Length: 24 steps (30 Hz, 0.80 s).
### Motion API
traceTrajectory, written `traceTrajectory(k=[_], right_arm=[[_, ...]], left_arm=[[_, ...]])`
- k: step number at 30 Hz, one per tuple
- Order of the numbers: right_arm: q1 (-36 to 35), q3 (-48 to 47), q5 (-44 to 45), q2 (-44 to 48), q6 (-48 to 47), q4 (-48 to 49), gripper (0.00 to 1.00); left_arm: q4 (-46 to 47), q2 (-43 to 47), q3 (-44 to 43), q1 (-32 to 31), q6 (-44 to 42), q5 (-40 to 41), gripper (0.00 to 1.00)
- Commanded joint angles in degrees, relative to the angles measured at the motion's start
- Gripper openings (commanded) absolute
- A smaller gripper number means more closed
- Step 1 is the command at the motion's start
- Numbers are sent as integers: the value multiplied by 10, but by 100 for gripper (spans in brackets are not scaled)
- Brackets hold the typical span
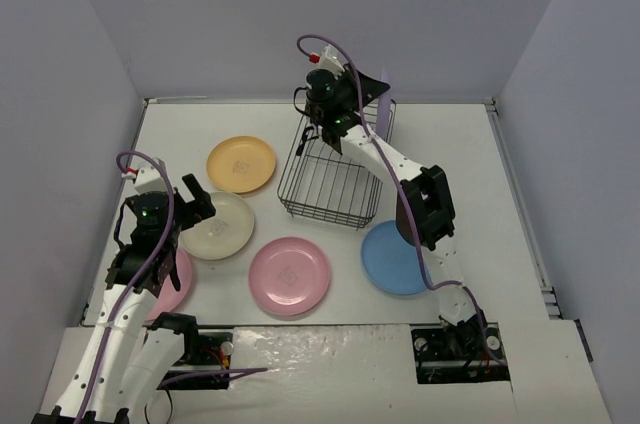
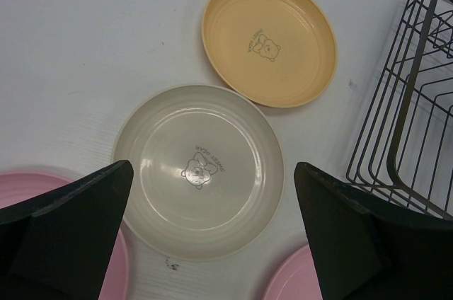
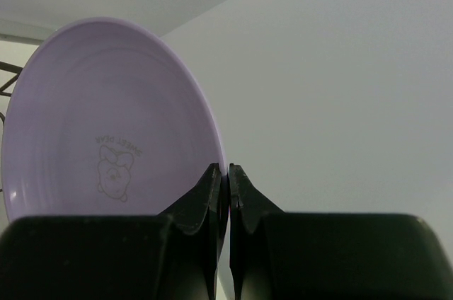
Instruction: Load the plates into the dish rack
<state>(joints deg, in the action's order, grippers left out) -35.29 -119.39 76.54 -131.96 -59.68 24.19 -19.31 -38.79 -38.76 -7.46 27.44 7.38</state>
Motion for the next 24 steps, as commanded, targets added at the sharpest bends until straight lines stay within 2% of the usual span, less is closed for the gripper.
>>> traceTrajectory(k=[1,7,10,15,18,24], right_arm=[[1,-4,24,46,-34,54,0],[0,2,10,31,-6,7,0],[1,-12,-6,18,51,-43,0],[2,-21,-21,2,91,-71,0],[1,-45,-52,-7,156,-151,0],[2,-31,-70,-10,212,-185,0]], left_arm=[[23,-2,-26,3,-5,3,97],[22,-2,-26,3,-5,4,97],[23,-2,-27,3,-6,4,97],[23,-4,-27,3,-5,4,97],[23,-4,-27,3,-6,4,97],[21,-3,-27,3,-6,6,97]])
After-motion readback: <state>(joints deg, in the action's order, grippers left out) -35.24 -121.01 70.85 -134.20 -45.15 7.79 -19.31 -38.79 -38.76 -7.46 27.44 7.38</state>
